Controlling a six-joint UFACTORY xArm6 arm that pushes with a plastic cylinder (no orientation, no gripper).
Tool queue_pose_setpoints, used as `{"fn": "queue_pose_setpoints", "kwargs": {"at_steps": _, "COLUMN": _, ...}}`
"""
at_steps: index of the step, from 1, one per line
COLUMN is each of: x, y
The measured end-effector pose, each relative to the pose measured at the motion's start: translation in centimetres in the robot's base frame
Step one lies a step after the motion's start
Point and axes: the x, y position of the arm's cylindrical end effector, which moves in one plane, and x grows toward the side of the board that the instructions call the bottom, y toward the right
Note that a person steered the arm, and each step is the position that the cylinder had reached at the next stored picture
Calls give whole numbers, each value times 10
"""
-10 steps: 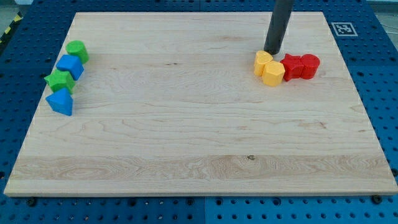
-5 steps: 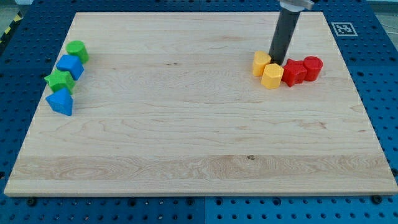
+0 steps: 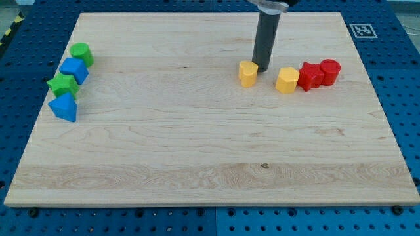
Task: Move the yellow heart to the center
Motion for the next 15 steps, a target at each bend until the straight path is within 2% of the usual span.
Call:
{"fn": "queue_pose_setpoints", "kwargs": {"at_steps": 9, "x": 19, "y": -35}}
{"fn": "queue_pose_setpoints", "kwargs": {"at_steps": 13, "x": 52, "y": -43}}
{"fn": "queue_pose_setpoints", "kwargs": {"at_steps": 15, "x": 84, "y": -34}}
